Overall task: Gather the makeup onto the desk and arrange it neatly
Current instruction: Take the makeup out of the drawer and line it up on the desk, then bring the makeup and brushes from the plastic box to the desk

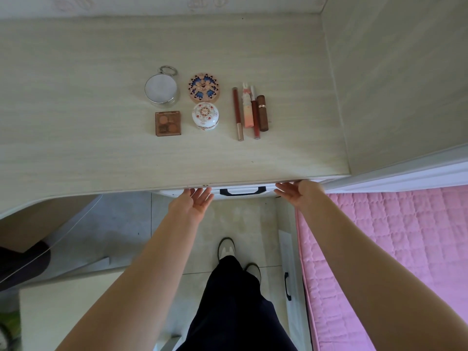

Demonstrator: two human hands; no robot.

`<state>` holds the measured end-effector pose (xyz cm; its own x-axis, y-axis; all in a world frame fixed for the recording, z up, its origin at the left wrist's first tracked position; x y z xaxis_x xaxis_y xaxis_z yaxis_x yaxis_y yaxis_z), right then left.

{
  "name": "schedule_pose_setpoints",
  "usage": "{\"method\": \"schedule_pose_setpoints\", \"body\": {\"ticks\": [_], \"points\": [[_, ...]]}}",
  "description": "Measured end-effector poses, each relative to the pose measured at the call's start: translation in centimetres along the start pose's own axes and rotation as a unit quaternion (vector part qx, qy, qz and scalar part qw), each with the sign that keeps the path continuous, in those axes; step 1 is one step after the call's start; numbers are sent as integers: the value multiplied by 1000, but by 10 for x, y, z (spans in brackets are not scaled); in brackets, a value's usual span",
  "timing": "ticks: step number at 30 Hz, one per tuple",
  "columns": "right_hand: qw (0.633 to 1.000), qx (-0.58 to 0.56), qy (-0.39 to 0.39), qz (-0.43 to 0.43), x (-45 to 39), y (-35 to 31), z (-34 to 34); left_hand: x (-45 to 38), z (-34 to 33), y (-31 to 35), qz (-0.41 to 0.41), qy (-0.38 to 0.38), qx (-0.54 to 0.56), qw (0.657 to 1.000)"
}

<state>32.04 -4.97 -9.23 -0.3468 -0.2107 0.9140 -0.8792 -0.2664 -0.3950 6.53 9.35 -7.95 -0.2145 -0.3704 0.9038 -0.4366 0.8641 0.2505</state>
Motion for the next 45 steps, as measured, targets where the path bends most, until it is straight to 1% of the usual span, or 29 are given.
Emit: {"method": "schedule_pose_setpoints", "body": {"ticks": [2, 6, 8, 11, 13, 15, 17, 19, 21, 22, 23, 25, 27, 30, 32, 34, 36, 37, 40, 41, 43, 45], "points": [[1000, 9, -19, -7, -3, 2, -1, 3, 1, 0, 2, -3, -13, 1000], [999, -11, -47, -11, -2, 7, -4, 11, 1, 1, -7, -15, -40, 999], [998, 35, -53, -1, 10, 6, -5, 16, 3, 1, -21, -14, -53, 998], [986, 145, -74, 33, 28, 2, -2, 24, 7, 1, -42, -18, -61, 997], [973, 216, -57, 65, 38, -2, 5, 30, 7, -3, -49, -33, -88, 994], [945, 308, -38, 106, 50, -3, 14, 38, 7, -9, -59, -46, -157, 985], [894, 421, -25, 150, 67, 0, 22, 47, 8, -17, -78, -44, -248, 965], [838, 511, -23, 190, 85, 7, 31, 59, 9, -28, -110, -45, -331, 936], [799, 560, -32, 218, 100, 18, 41, 74, 7, -40, -152, -59, -403, 901], [786, 572, -35, 232, 109, 23, 48, 83, 6, -46, -178, -66, -445, 875], [775, 581, -40, 245, 117, 29, 54, 92, 5, -52, -204, -74, -494, 842], [755, 598, -48, 264, 136, 42, 70, 112, 1, -69, -251, -93, -590, 761], [737, 615, -46, 277, 154, 56, 89, 132, 0, -89, -283, -105, -654, 694], [710, 638, -34, 295, 179, 74, 116, 159, -4, -126, -303, -136, -718, 612], [699, 649, -19, 299, 196, 86, 133, 176, -5, -151, -312, -161, -754, 556], [687, 660, 0, 304, 213, 98, 147, 193, -7, -171, -320, -169, -789, 496], [673, 672, 22, 309, 230, 112, 158, 210, -9, -189, -345, -181, -821, 417], [669, 672, 35, 314, 238, 119, 162, 220, -10, -198, -359, -199, -831, 374], [675, 655, 83, 328, 261, 139, 172, 244, -8, -222, -401, -288, -837, 237], [678, 650, 100, 327, 266, 147, 175, 249, -6, -226, -410, -310, -835, 198], [691, 635, 136, 318, 276, 163, 181, 255, 0, -230, -413, -341, -833, 138], [712, 611, 170, 303, 285, 183, 187, 260, 9, -232, -418, -372, -824, 88]]}}
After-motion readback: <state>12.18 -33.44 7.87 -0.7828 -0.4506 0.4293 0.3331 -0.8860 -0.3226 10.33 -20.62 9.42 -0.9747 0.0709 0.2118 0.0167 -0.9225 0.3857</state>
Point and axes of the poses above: each hand's wrist, its own x-axis away from the middle knuckle, its own z-axis out of the back of the hand, y = z × x, the point moved 8 cm from there along -x, towards the middle knuckle, and after that the axes turned 11 degrees about -y, right-handed, at the moved point
